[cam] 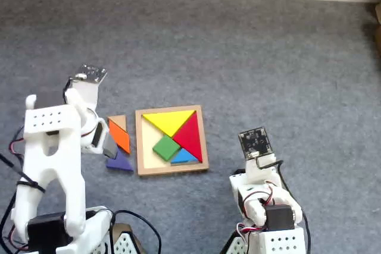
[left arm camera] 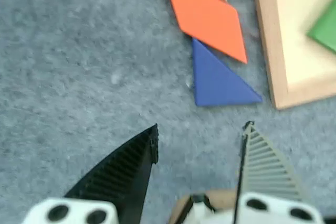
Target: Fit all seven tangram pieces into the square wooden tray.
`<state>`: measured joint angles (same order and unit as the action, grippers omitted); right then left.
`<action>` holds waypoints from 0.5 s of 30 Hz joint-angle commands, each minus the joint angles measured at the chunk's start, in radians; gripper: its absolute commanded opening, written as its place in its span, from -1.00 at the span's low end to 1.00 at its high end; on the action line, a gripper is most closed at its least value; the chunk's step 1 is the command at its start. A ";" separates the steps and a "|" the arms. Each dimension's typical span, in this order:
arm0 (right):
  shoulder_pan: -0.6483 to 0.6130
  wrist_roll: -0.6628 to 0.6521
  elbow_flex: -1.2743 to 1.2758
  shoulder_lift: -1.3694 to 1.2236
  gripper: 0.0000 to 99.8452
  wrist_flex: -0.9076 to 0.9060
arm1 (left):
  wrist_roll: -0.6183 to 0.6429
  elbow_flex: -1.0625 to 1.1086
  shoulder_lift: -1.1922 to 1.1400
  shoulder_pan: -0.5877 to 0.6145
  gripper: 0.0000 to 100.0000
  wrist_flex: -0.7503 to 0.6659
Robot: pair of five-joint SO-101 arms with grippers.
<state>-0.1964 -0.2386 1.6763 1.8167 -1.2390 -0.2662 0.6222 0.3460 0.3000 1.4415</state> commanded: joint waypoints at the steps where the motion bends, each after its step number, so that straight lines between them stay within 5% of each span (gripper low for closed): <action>1: 0.012 0.000 0.128 0.004 -0.98 -0.005 | 0.017 0.025 -0.002 -0.045 -0.42 -0.121; 15: 0.012 0.000 0.128 0.004 -0.98 -0.005 | 0.060 0.085 -0.004 -0.136 -0.42 -0.307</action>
<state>-0.1964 -0.2386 1.6763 1.8167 -1.2390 -0.2171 0.6866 0.3399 0.1864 1.1884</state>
